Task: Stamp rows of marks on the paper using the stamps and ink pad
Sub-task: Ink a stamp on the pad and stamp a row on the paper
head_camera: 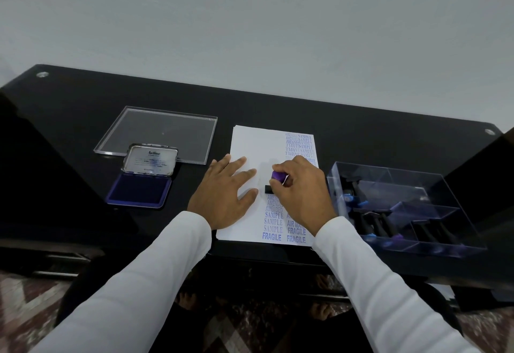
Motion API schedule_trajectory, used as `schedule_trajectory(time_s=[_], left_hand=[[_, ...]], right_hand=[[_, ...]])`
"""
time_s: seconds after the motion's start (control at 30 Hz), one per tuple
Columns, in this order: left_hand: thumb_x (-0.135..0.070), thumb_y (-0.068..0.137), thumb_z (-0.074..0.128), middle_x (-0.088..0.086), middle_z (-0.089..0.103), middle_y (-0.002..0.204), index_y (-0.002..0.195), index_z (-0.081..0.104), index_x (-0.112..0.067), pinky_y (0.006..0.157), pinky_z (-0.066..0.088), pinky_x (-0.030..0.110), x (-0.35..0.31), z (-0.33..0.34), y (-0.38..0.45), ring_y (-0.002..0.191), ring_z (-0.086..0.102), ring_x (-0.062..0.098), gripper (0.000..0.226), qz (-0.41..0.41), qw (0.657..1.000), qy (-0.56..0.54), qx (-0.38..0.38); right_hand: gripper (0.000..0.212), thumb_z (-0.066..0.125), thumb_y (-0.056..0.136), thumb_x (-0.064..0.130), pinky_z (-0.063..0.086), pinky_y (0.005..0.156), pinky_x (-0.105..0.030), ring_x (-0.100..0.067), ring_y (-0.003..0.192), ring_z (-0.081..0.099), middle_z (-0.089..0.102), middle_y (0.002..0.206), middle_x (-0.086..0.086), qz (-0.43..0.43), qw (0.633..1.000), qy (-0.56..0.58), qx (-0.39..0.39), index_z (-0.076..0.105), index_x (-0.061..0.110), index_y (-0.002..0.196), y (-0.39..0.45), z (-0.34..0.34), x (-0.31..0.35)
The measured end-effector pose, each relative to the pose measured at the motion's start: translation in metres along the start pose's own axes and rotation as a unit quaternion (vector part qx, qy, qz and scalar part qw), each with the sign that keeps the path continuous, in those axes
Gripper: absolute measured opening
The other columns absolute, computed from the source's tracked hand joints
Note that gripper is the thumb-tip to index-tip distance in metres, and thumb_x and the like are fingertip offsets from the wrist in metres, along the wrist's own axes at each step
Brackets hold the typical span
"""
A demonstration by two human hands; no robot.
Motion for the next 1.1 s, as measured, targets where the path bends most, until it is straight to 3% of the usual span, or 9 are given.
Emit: schedule_trajectory(time_s=[0.17, 0.4, 0.53, 0.63, 0.77, 0.93, 1.1], left_hand=[[-0.069, 0.093, 0.029, -0.007, 0.024, 0.165, 0.150, 0.042, -0.037, 0.120, -0.005, 0.039, -0.0005, -0.0004, 0.0004, 0.155, 0.011, 0.022, 0.066, -0.002, 1.000, -0.001, 0.002], [-0.069, 0.092, 0.027, -0.008, 0.023, 0.165, 0.150, 0.042, -0.037, 0.120, -0.004, 0.039, -0.0022, -0.0022, -0.0002, 0.155, 0.010, 0.021, 0.067, -0.003, 1.000, -0.001, 0.003], [-0.069, 0.093, 0.029, -0.007, 0.025, 0.165, 0.149, 0.043, -0.037, 0.120, -0.004, 0.039, -0.0018, -0.0018, -0.0001, 0.155, 0.011, 0.022, 0.066, -0.002, 1.000, -0.004, 0.000], [-0.067, 0.095, 0.033, -0.007, 0.025, 0.165, 0.149, 0.043, -0.037, 0.119, -0.006, 0.038, -0.0008, -0.0010, -0.0003, 0.155, 0.011, 0.022, 0.063, -0.001, 1.000, -0.004, -0.002], [-0.068, 0.093, 0.029, -0.008, 0.024, 0.165, 0.149, 0.043, -0.037, 0.120, -0.004, 0.038, -0.0017, -0.0022, -0.0002, 0.155, 0.011, 0.021, 0.066, -0.003, 1.000, -0.006, 0.003], [-0.068, 0.093, 0.029, -0.007, 0.025, 0.165, 0.149, 0.043, -0.037, 0.119, -0.005, 0.038, -0.0008, -0.0020, -0.0002, 0.155, 0.011, 0.022, 0.065, -0.001, 1.000, -0.003, 0.003], [-0.069, 0.092, 0.027, -0.007, 0.024, 0.165, 0.150, 0.042, -0.037, 0.121, -0.003, 0.040, -0.0015, -0.0021, -0.0001, 0.155, 0.011, 0.022, 0.068, -0.002, 1.000, -0.006, 0.007]], right_hand=[[0.030, 0.070, 0.091, 0.022, 0.035, 0.073, -0.007, -0.009, 0.083, 0.056, 0.063, 0.104, 0.001, 0.005, 1.000, 0.000, -0.001, 0.071, 0.014, 0.119, 0.0000, -0.0005, -0.0010], [0.024, 0.073, 0.086, 0.020, 0.045, 0.078, -0.018, -0.011, 0.080, 0.057, 0.063, 0.097, 0.002, -0.002, 1.000, 0.005, -0.004, 0.073, 0.015, 0.110, -0.0008, -0.0015, -0.0004], [0.023, 0.073, 0.086, 0.020, 0.036, 0.072, -0.007, -0.011, 0.080, 0.057, 0.062, 0.095, 0.003, -0.002, 1.000, 0.003, -0.006, 0.073, 0.015, 0.108, -0.0005, -0.0013, -0.0014], [0.026, 0.071, 0.089, 0.022, 0.037, 0.076, -0.012, -0.011, 0.082, 0.057, 0.063, 0.099, 0.003, 0.004, 1.000, 0.001, -0.004, 0.073, 0.016, 0.114, -0.0007, -0.0009, -0.0024], [0.030, 0.069, 0.092, 0.025, 0.029, 0.073, -0.005, -0.008, 0.084, 0.055, 0.063, 0.104, 0.002, 0.008, 1.000, -0.007, 0.002, 0.070, 0.017, 0.121, 0.0007, 0.0000, -0.0030], [0.033, 0.069, 0.092, 0.025, 0.029, 0.069, -0.001, -0.007, 0.085, 0.054, 0.062, 0.106, 0.002, 0.008, 1.000, -0.005, 0.006, 0.069, 0.017, 0.124, 0.0007, -0.0005, -0.0023], [0.025, 0.071, 0.089, 0.024, 0.033, 0.066, 0.001, -0.008, 0.080, 0.056, 0.057, 0.097, 0.008, 0.009, 1.000, -0.006, 0.012, 0.071, 0.019, 0.114, -0.0004, -0.0021, -0.0015]])
Point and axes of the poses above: each hand's wrist, its own y-axis towards the middle knuckle, its own z-axis out of the palm, x = y × z, the point moved 2 cm from there along y, towards the middle knuckle
